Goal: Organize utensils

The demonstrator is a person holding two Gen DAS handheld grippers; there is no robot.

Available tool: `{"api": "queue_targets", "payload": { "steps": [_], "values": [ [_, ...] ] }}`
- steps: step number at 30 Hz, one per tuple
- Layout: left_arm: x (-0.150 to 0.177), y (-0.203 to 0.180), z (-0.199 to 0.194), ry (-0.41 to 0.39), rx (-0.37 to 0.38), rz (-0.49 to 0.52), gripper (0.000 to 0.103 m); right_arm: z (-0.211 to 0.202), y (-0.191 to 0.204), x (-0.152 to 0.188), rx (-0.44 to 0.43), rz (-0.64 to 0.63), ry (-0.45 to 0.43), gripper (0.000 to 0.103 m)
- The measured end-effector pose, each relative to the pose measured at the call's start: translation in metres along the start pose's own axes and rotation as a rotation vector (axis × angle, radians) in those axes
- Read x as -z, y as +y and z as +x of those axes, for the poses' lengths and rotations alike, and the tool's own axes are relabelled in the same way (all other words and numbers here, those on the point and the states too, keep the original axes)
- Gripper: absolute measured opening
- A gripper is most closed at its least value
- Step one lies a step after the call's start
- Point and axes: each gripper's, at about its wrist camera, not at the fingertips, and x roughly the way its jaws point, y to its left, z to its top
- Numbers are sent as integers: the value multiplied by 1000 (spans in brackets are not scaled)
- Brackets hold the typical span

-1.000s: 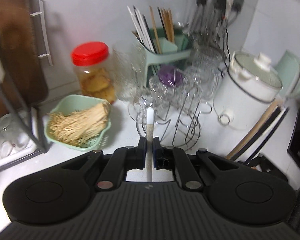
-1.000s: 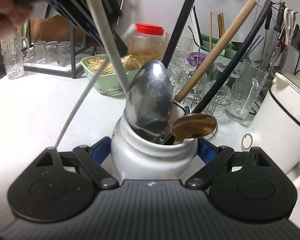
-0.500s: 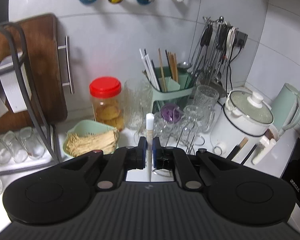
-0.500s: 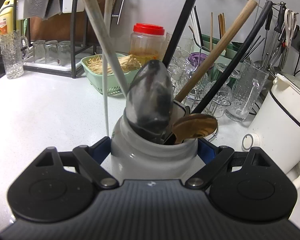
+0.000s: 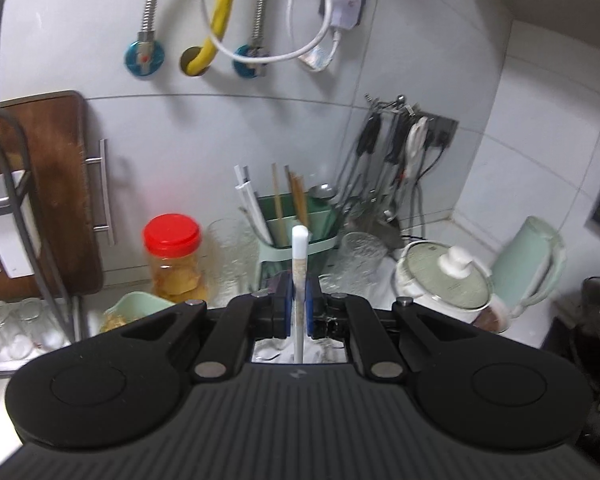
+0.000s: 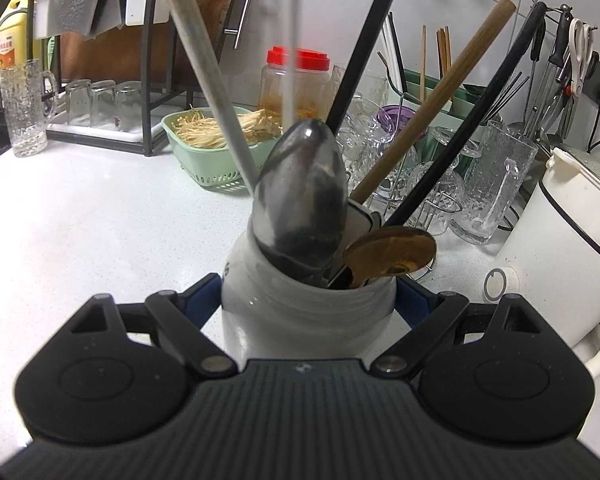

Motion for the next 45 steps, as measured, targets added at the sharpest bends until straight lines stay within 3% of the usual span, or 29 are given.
{"api": "queue_targets", "payload": {
  "steps": [5, 24, 35, 45],
  "values": [
    [-8, -12, -6, 1, 38, -5, 8, 0, 0, -1, -11, -11, 1, 93],
    [-12, -34, -23, 21, -9, 40, 8, 5, 0, -3, -32, -18, -12, 93],
    [16, -32, 35, 196, -46, 72, 8, 8, 4, -6, -35, -27, -24, 93],
    [30, -31, 73, 297, -70, 109, 9, 14, 5, -11, -45, -41, -8, 93]
  ]
}}
